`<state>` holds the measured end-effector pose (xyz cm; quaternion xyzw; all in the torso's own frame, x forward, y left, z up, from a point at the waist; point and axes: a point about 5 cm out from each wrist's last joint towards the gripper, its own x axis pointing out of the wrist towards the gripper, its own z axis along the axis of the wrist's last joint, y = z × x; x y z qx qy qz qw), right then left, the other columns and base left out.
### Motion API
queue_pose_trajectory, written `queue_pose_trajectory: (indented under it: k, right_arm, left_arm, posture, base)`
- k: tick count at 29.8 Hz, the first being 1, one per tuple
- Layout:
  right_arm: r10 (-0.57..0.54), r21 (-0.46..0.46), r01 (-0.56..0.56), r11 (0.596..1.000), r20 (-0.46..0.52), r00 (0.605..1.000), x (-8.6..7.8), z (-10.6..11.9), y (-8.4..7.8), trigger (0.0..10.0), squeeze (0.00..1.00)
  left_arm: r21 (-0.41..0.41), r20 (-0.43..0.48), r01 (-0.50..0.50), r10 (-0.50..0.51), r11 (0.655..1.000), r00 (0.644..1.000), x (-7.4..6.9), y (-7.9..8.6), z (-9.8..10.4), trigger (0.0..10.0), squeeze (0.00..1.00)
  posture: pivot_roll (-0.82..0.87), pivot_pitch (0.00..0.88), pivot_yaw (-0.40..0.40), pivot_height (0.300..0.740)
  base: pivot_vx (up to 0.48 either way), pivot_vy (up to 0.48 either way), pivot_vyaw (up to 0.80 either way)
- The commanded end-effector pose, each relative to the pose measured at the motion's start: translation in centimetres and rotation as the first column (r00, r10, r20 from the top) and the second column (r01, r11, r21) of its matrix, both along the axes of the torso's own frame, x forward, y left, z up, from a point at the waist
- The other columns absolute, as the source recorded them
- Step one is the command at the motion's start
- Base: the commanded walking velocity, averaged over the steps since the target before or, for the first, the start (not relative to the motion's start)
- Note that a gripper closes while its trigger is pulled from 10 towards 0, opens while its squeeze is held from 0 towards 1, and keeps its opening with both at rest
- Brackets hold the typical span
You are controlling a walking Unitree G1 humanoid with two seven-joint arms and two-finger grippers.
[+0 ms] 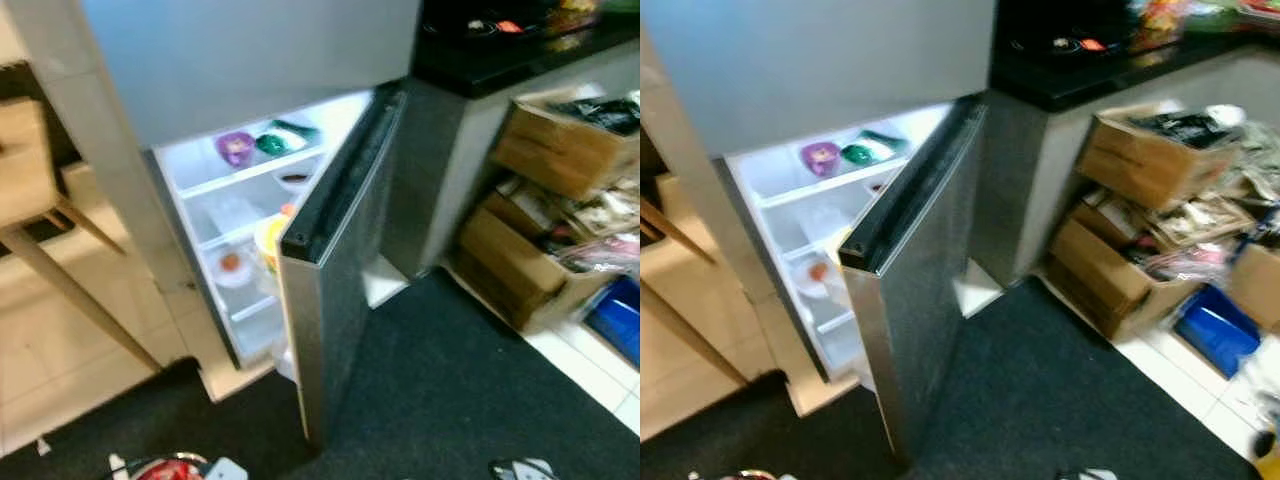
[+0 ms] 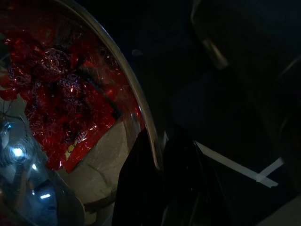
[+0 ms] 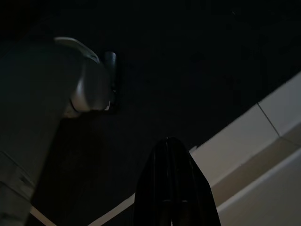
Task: Restocking fridge
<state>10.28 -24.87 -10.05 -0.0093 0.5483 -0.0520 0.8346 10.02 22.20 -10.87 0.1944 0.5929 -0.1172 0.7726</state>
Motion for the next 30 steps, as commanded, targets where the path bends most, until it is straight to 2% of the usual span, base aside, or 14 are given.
queue_pose_trajectory:
  k: [1,5,15,17,18,19,20,21,22,24,25,28,29,30]
  right_arm:
    - [-0.006,-0.001,0.006,1.0,0.014,1.0,0.4,0.1,-0.1,10.0,0.0]
    - [-0.005,0.0,0.005,1.0,0.014,1.0,0.4,0.1,-0.1,10.0,0.0]
    - [-0.001,0.006,0.001,1.0,0.016,1.0,0.5,0.1,0.1,10.0,0.0]
    - [0.002,0.006,-0.002,1.0,0.017,1.0,0.5,0.1,0.2,10.0,0.0]
    - [0.003,0.006,-0.003,1.0,0.018,1.0,0.6,0.1,0.2,10.0,0.0]
    - [0.003,0.006,-0.003,1.0,0.018,1.0,0.6,0.1,0.2,10.0,0.0]
    - [0.003,0.006,-0.004,1.0,0.018,1.0,0.6,0.1,0.2,10.0,0.0]
    - [0.008,0.006,-0.008,1.0,0.016,1.0,0.5,0.1,0.2,10.0,0.0]
    - [0.008,0.006,-0.008,1.0,0.016,1.0,0.5,0.1,0.2,10.0,0.0]
    - [0.011,0.006,-0.011,1.0,0.015,1.0,0.5,0.1,0.3,10.0,0.0]
    - [0.011,0.006,-0.011,1.0,0.015,1.0,0.5,0.1,0.3,10.0,0.0]
    - [0.012,0.007,-0.012,1.0,0.015,1.0,0.5,0.0,0.4,10.0,0.0]
    - [0.012,0.007,-0.012,1.0,0.015,1.0,0.5,0.0,0.4,10.0,0.0]
    - [0.011,0.008,-0.011,1.0,0.015,1.0,0.5,0.0,0.4,10.0,0.0]
  left_arm:
    - [0.022,0.029,-0.018,0.017,1.0,0.999,0.6,0.3,0.2,10.0,0.0]
    - [0.031,0.037,-0.016,0.014,0.999,0.999,0.8,0.4,0.3,10.0,0.0]
    - [0.077,0.143,-0.122,0.11,0.99,0.984,2.9,2.0,1.3,10.0,0.0]
    - [0.103,0.254,-0.189,0.158,0.976,0.954,5.4,3.3,2.6,10.0,0.0]
    - [0.099,0.322,-0.217,0.175,0.971,0.93,7.1,3.7,3.5,10.0,0.0]
    - [0.099,0.322,-0.217,0.175,0.971,0.93,7.1,3.7,3.5,10.0,0.0]
    - [0.093,0.365,-0.233,0.184,0.968,0.912,8.3,4.0,4.1,10.0,0.0]
    - [0.039,0.467,-0.209,0.167,0.977,0.868,12.0,3.6,6.1,10.0,0.0]
    - [0.039,0.467,-0.209,0.167,0.977,0.868,12.0,3.6,6.1,10.0,0.0]
    - [0.016,0.537,-0.182,0.145,0.983,0.831,14.5,3.3,7.8,10.0,0.0]
    - [0.016,0.537,-0.182,0.145,0.983,0.831,14.5,3.3,7.8,10.0,0.0]
    - [0.006,0.624,-0.133,0.1,0.991,0.775,17.7,2.9,10.4,10.0,0.0]
    - [0.006,0.624,-0.133,0.1,0.991,0.775,17.7,2.9,10.4,10.0,0.0]
    - [0.011,0.66,-0.096,0.065,0.995,0.748,19.2,2.5,11.7,10.0,0.0]
  posture:
    - [-0.04,0.048,0.016,0.74]
    - [-0.04,0.049,0.017,0.74]
    - [-0.04,0.051,0.013,0.74]
    - [-0.04,0.054,0.012,0.74]
    - [-0.03,0.056,0.011,0.74]
    - [-0.03,0.056,0.011,0.74]
    - [-0.03,0.056,0.011,0.74]
    - [-0.03,0.056,0.01,0.74]
    - [-0.03,0.056,0.01,0.74]
    - [-0.03,0.061,0.013,0.74]
    - [-0.03,0.061,0.013,0.74]
    - [-0.03,0.063,0.017,0.74]
    - [-0.03,0.063,0.017,0.74]
    - [-0.04,0.063,0.02,0.74]
  base:
    - [0.0,0.0,0.0]
    - [0.0,0.0,0.0]
    - [0.0,0.0,0.0]
    - [0.0,0.0,0.0]
    - [0.0,0.0,0.0]
    - [0.0,0.0,0.0]
    - [0.0,0.0,0.0]
    - [0.0,0.0,0.0]
    - [0.0,0.0,0.0]
    - [0.0,0.0,0.0]
    - [0.0,0.0,0.0]
    - [0.0,0.0,0.0]
    - [0.0,0.0,0.0]
    - [0.0,0.0,0.0]
